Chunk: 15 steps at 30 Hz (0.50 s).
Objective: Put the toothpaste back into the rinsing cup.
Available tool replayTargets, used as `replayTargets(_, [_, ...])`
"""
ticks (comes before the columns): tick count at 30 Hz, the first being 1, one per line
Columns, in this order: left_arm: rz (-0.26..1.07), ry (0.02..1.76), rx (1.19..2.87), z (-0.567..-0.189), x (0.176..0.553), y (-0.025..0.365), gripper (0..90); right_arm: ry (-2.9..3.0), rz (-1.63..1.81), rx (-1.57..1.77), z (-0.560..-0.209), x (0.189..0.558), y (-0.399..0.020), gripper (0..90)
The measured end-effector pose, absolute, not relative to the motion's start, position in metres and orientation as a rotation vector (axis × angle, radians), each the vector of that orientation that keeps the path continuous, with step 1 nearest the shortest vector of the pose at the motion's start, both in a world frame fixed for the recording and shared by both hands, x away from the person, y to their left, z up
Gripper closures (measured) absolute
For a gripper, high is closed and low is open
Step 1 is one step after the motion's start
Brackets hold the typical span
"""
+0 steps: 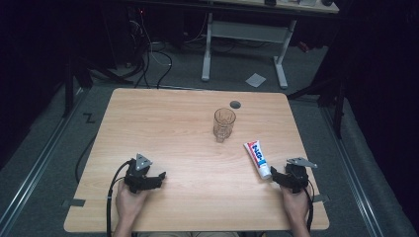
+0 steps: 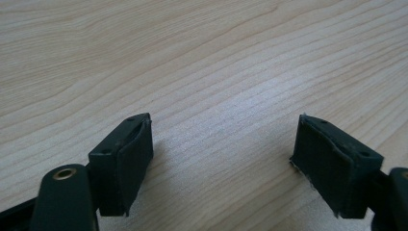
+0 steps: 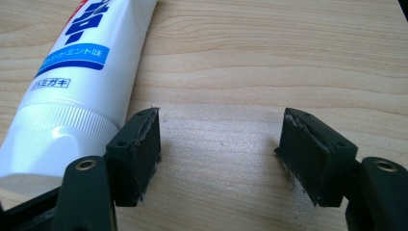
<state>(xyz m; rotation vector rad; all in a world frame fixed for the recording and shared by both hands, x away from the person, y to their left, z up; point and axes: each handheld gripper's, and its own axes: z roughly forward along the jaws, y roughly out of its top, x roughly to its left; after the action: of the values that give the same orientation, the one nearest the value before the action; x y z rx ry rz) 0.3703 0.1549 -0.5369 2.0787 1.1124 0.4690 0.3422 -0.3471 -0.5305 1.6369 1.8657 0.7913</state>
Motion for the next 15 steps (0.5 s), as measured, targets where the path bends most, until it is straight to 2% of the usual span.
replayTargets(15, [0.472,1.118,2.075,-0.5369,0.3703,0.1549,22.1,1.870,0.789,1.633,-0.5305,0.3423,-0.3469,30.5])
